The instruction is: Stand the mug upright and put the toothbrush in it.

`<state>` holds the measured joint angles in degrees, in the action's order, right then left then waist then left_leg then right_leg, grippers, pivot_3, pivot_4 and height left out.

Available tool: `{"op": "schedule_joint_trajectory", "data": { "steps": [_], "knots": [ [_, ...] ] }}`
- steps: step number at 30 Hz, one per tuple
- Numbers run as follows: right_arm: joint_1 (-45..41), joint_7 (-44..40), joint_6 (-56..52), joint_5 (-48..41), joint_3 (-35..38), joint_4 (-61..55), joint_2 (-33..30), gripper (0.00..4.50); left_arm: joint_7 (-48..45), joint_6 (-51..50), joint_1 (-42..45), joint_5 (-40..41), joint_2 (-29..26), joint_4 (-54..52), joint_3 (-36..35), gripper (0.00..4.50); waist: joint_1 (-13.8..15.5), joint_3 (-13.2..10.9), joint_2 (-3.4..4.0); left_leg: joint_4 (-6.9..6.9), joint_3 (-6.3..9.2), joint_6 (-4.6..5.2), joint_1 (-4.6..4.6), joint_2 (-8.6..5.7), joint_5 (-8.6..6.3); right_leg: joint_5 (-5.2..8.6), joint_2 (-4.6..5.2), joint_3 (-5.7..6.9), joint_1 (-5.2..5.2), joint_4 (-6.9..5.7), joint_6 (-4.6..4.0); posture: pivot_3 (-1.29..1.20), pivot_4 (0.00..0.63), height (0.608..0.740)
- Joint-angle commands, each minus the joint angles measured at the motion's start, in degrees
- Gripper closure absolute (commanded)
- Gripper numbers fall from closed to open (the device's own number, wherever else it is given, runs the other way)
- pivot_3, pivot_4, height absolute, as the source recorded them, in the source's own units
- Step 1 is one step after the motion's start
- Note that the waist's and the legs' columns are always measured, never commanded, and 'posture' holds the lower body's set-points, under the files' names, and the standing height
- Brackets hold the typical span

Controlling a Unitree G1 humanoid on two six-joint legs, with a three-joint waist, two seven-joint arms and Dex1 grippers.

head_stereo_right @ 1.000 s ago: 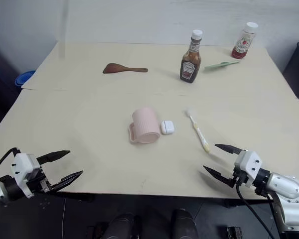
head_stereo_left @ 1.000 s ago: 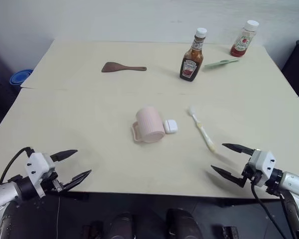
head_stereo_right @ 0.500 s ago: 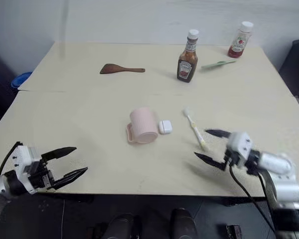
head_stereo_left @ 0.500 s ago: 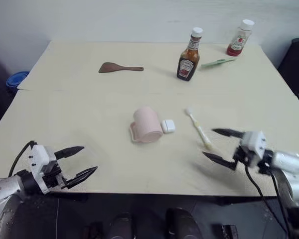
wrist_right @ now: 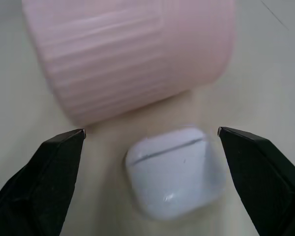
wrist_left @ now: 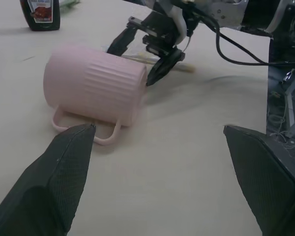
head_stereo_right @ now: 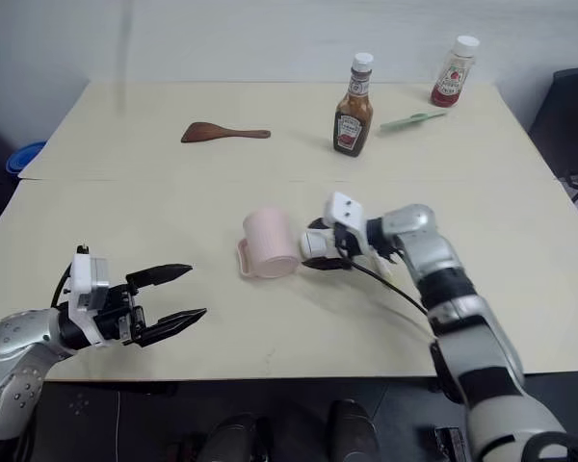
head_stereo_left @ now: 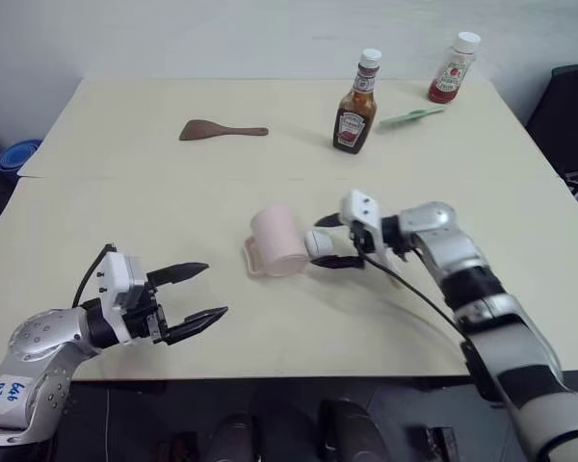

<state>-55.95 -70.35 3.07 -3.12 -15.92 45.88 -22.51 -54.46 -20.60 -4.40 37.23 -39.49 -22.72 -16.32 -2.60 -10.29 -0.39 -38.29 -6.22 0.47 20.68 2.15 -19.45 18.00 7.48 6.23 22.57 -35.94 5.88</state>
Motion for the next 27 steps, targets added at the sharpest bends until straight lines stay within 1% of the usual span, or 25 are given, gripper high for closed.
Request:
{"op": "schedule_joint_trajectory", "data": {
  "steps": [1, 3, 4, 5, 7, 8, 9, 13, 16, 17, 19, 21, 22, 23, 25, 27],
  "knots": [
    [-2.4, 3.3, 5.8, 3.1, 0.4, 8.0, 1.5, 0.0, 0.7, 1.3, 0.1, -0.6, 0.4, -1.0, -0.1, 0.1, 0.3, 0.0, 0.0, -0.01, 0.04, 0.0, 0.01, -0.02, 0.0, 0.0, 0.02, 0.0, -0.01, -0.01, 0.0, 0.0, 0.15, 0.74],
    [-3.6, 1.7, 5.5, 3.6, 0.7, 11.7, 2.4, 0.0, 0.9, 1.3, 0.1, -0.5, 0.9, -1.1, 0.1, 0.1, 0.4, 0.0, 0.0, -0.1, 0.1, 0.01, 0.15, -0.08, 0.0, 0.0, 0.06, -0.01, 0.01, 0.03, 0.0, 0.0, 0.15, 0.74],
    [-3.9, 0.8, 5.8, 3.9, 0.7, 13.0, 2.6, 0.37, 0.9, 1.4, 0.0, -0.7, 1.0, -1.1, 0.3, 0.0, 0.3, 0.0, 0.01, -0.21, 0.17, 0.02, 0.26, -0.07, -0.01, 0.0, 0.06, -0.01, 0.03, 0.03, 0.0, 0.0, 0.15, 0.74],
    [-4.2, 0.8, 5.8, 4.3, 0.8, 14.2, 2.8, 0.57, 0.9, 1.5, 0.0, -0.9, 0.9, -1.1, 0.6, 0.0, 0.2, 0.0, 0.01, -0.35, 0.23, 0.03, 0.37, -0.04, -0.01, 0.0, 0.05, -0.02, 0.05, 0.02, 0.01, 0.0, 0.15, 0.74],
    [-4.5, -0.3, 6.4, 4.7, 1.0, 15.5, 2.6, 1.29, 0.7, 1.7, 0.0, -1.2, 0.8, -1.1, 1.0, 0.0, 0.2, 0.0, 0.01, -0.53, 0.38, 0.02, 0.45, -0.02, -0.01, 0.0, 0.05, -0.02, 0.02, -0.04, 0.01, 0.0, 0.15, 0.74],
    [-4.3, -1.9, 7.0, 4.3, 1.4, 15.4, 2.0, 1.57, 0.7, 1.8, 0.2, -1.2, 0.8, -1.0, 1.0, 0.0, 0.2, 0.0, 0.01, -0.58, 0.42, 0.02, 0.47, -0.01, -0.02, 0.0, 0.05, -0.02, 0.01, -0.06, 0.01, 0.0, 0.15, 0.74],
    [-4.1, -3.1, 7.5, 4.0, 1.7, 15.2, 1.5, 1.65, 0.8, 1.8, 0.4, -1.2, 0.8, -1.0, 1.0, 0.0, 0.3, 0.0, 0.01, -0.61, 0.44, 0.02, 0.48, -0.01, -0.02, 0.0, 0.05, -0.03, 0.0, -0.08, 0.01, 0.0, 0.15, 0.74],
    [-1.7, -8.4, 7.4, -2.6, 7.9, 8.4, -2.1, 1.66, 0.3, 2.5, 1.0, -1.6, 0.6, -0.2, 1.1, 0.0, 1.0, 0.0, 0.04, -0.66, 0.62, 0.02, 0.59, -0.03, -0.03, -0.01, 0.07, 0.04, -0.06, -0.02, 0.01, 0.0, 0.15, 0.74],
    [5.2, -12.9, -3.1, -12.3, 15.3, -7.8, -9.3, 1.66, -0.2, 2.9, 2.6, -1.3, 0.7, 0.1, 1.8, 0.0, 1.2, -0.1, 0.18, -0.69, 0.74, 0.05, 0.73, -0.07, -0.06, -0.01, 0.09, 0.12, -0.03, 0.03, 0.01, 0.0, 0.15, 0.74],
    [8.1, -13.4, -6.4, -14.4, 17.6, -12.7, -12.6, 1.66, -0.4, 2.9, 3.3, -1.2, 0.7, 0.0, 2.2, 0.0, 1.5, -0.2, 0.26, -0.71, 0.77, 0.06, 0.76, -0.08, -0.06, -0.01, 0.1, 0.15, -0.03, 0.02, 0.02, 0.0, 0.15, 0.74],
    [13.5, -12.1, -11.4, -16.0, 21.3, -18.5, -18.9, 1.66, -0.5, 2.5, 4.6, -0.8, 0.8, -0.2, 3.1, 0.0, 2.1, -0.2, 0.32, -0.74, 0.84, 0.07, 0.81, -0.13, -0.09, -0.02, 0.13, 0.24, -0.02, 0.05, 0.03, 0.0, 0.15, 0.74],
    [18.4, -8.9, -10.9, -14.2, 24.4, -17.3, -24.9, 1.66, -0.4, 2.0, 6.3, -0.9, 1.1, -0.5, 4.4, 0.0, 2.6, -0.2, 0.31, -0.74, 0.79, 0.08, 0.77, -0.15, -0.1, -0.02, 0.1, 0.34, -0.05, 0.07, 0.04, 0.0, 0.15, 0.74],
    [20.5, -7.6, -7.8, -12.5, 25.3, -14.9, -27.3, 1.66, -0.3, 1.9, 7.0, -0.9, 1.2, -0.7, 5.1, 0.0, 2.6, -0.2, 0.3, -0.76, 0.75, 0.09, 0.76, -0.16, -0.1, -0.03, 0.11, 0.46, -0.06, 0.07, 0.05, 0.0, 0.15, 0.74],
    [21.8, -6.7, -5.6, -11.5, 25.7, -13.4, -28.7, 1.66, -0.3, 1.8, 7.4, -0.9, 1.3, -0.7, 5.5, 0.0, 2.5, -0.2, 0.3, -0.77, 0.72, 0.1, 0.73, -0.19, -0.1, -0.05, 0.1, 0.59, -0.09, 0.06, 0.08, 0.0, 0.15, 0.74],
    [23.5, -2.9, 0.1, -8.3, 25.9, -6.3, -31.2, 1.66, -0.2, 1.8, 8.5, -0.9, 1.8, -0.8, 6.5, 0.0, 2.3, -0.2, 0.3, -0.77, 0.55, 0.11, 0.55, -0.22, -0.1, -0.06, 0.1, 0.51, -0.14, 0.07, 0.11, 0.0, 0.15, 0.74],
    [24.1, 3.1, 5.7, -4.8, 25.8, 2.4, -32.4, 1.66, -0.5, 1.9, 9.3, -1.2, 2.1, -0.6, 7.7, 0.0, 1.7, -0.2, 0.3, -0.77, 0.35, 0.11, 0.42, -0.25, -0.1, -0.06, 0.05, 0.34, -0.11, 0.07, 0.11, 0.0, 0.15, 0.74]
  ]
}}
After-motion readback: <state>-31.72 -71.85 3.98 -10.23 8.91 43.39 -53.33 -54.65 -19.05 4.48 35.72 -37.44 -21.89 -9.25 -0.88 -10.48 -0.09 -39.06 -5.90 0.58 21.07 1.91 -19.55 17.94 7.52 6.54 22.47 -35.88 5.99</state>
